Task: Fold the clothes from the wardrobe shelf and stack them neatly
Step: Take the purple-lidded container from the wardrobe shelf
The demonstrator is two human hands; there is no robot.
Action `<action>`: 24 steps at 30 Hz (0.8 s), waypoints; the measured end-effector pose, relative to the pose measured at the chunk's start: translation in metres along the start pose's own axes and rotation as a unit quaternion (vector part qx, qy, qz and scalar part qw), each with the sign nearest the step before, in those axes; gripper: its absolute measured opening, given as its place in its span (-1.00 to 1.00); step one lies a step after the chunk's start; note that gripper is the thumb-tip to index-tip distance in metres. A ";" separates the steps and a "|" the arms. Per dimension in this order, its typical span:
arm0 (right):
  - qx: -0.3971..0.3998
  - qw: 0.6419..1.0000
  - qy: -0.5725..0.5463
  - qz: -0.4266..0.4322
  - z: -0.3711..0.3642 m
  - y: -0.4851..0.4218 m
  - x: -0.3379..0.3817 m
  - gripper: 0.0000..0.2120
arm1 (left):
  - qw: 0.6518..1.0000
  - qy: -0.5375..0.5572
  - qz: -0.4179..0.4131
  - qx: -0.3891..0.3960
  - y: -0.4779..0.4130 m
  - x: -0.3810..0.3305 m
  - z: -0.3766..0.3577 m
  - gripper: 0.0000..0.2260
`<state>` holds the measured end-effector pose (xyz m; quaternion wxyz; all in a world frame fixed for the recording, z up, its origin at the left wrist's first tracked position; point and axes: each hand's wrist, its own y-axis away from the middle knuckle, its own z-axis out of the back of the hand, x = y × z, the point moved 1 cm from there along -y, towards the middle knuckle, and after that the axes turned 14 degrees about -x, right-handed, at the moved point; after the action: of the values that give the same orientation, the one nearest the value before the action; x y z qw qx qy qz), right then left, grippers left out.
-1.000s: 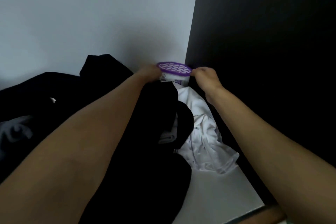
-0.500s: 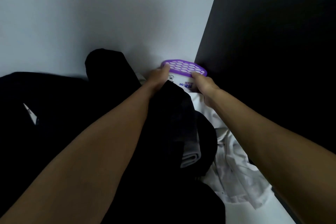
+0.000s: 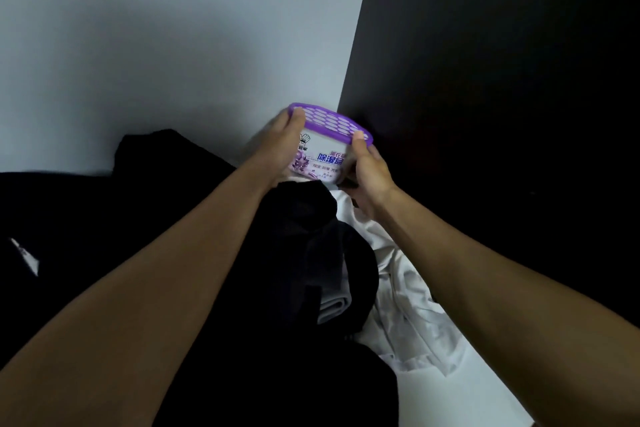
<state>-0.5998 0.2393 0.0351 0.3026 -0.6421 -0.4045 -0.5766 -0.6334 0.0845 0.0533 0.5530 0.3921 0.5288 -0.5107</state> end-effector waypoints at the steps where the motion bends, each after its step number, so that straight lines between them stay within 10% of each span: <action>1: 0.007 1.000 -0.017 0.005 0.000 0.008 0.011 -0.73 | 1.000 0.015 0.009 -0.004 0.005 -0.011 0.003 -0.62; 14: 0.158 0.977 -0.095 -0.106 0.040 0.117 0.076 -0.53 | 0.980 0.114 0.064 -0.153 0.166 -0.091 0.057 -0.72; 24: 0.434 0.882 -0.086 -0.162 0.060 0.297 0.059 -0.66 | 0.917 0.076 0.046 -0.388 0.413 -0.095 0.141 -0.70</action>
<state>-0.3115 0.1556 0.1072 0.4171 -0.4194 -0.7371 -0.3270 -0.1952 0.0325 0.1221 0.6428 0.2085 0.7073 -0.2076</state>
